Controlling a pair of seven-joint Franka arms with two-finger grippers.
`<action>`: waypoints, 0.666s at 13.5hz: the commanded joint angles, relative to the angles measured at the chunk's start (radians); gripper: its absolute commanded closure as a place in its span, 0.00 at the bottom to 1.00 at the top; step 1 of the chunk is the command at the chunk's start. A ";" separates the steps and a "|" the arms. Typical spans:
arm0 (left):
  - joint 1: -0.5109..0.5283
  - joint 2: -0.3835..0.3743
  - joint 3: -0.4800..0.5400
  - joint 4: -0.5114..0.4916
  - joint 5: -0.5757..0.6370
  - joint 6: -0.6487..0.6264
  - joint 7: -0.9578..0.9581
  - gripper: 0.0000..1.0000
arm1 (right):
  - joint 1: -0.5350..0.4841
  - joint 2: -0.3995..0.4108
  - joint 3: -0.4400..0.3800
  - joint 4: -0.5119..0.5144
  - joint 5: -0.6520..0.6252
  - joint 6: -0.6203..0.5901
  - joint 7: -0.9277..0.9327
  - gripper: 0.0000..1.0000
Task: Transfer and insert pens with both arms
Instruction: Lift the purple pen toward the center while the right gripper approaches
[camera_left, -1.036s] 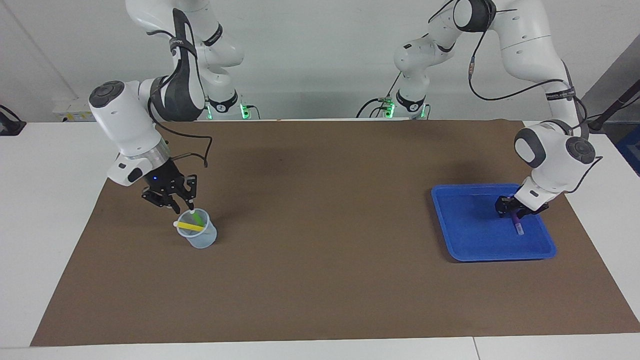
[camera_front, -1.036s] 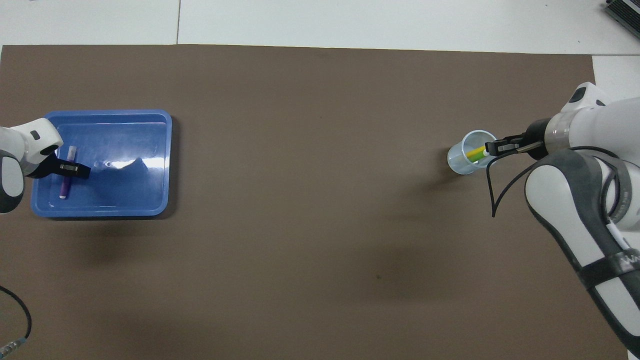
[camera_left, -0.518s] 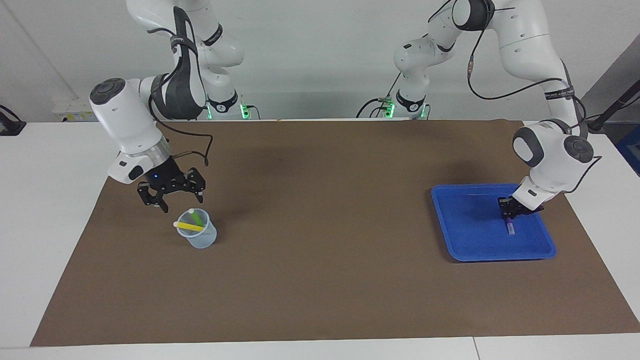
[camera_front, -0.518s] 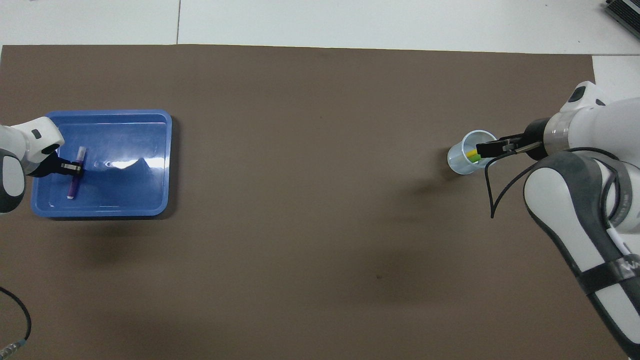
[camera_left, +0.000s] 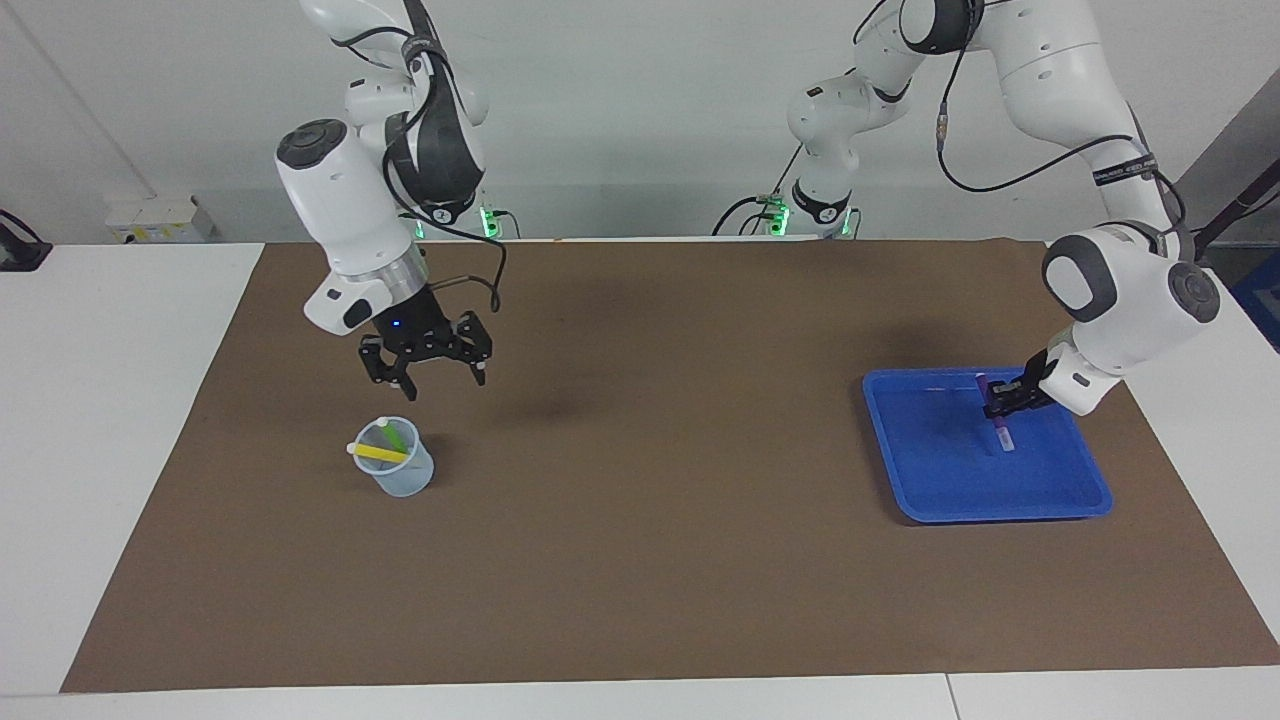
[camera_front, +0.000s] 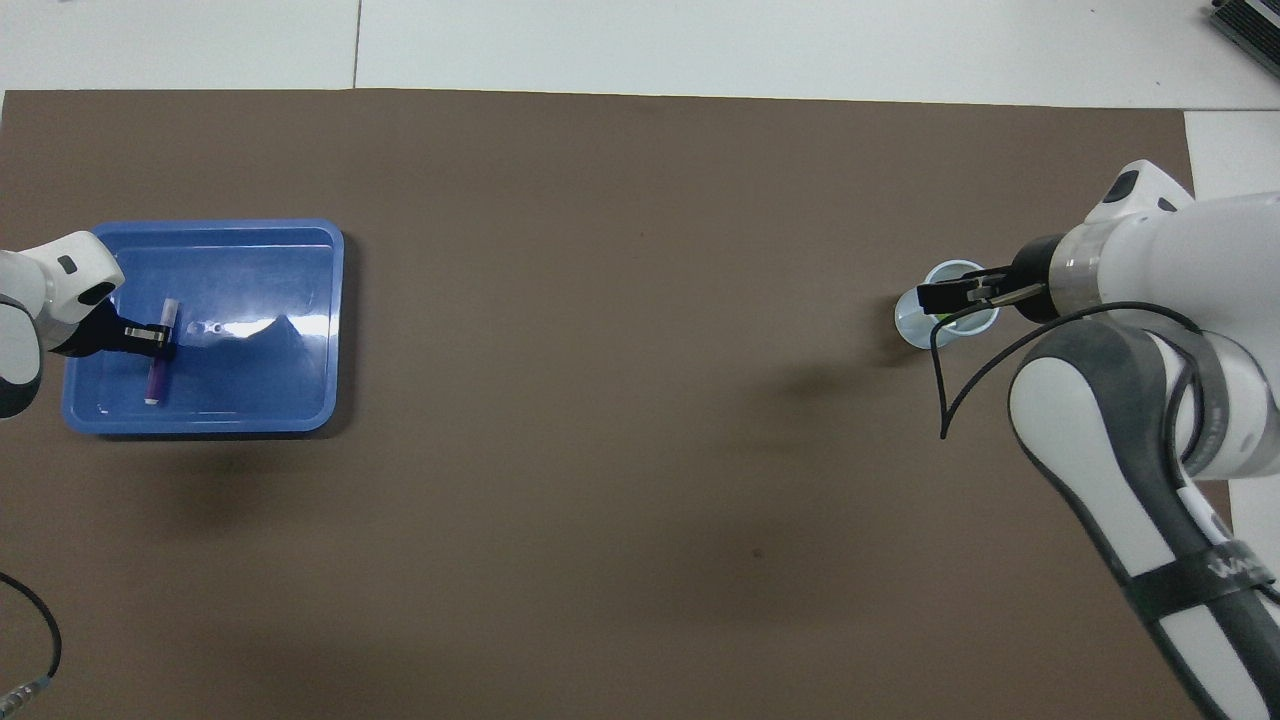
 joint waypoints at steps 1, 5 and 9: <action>-0.096 -0.065 0.009 -0.006 -0.046 -0.091 -0.279 1.00 | 0.060 -0.008 -0.001 0.003 -0.003 0.017 0.183 0.00; -0.138 -0.073 0.008 -0.015 -0.279 -0.106 -0.522 1.00 | 0.125 0.000 -0.001 0.007 0.098 0.095 0.389 0.00; -0.229 -0.073 0.005 -0.016 -0.532 -0.077 -0.856 1.00 | 0.168 0.007 -0.001 0.007 0.149 0.144 0.553 0.00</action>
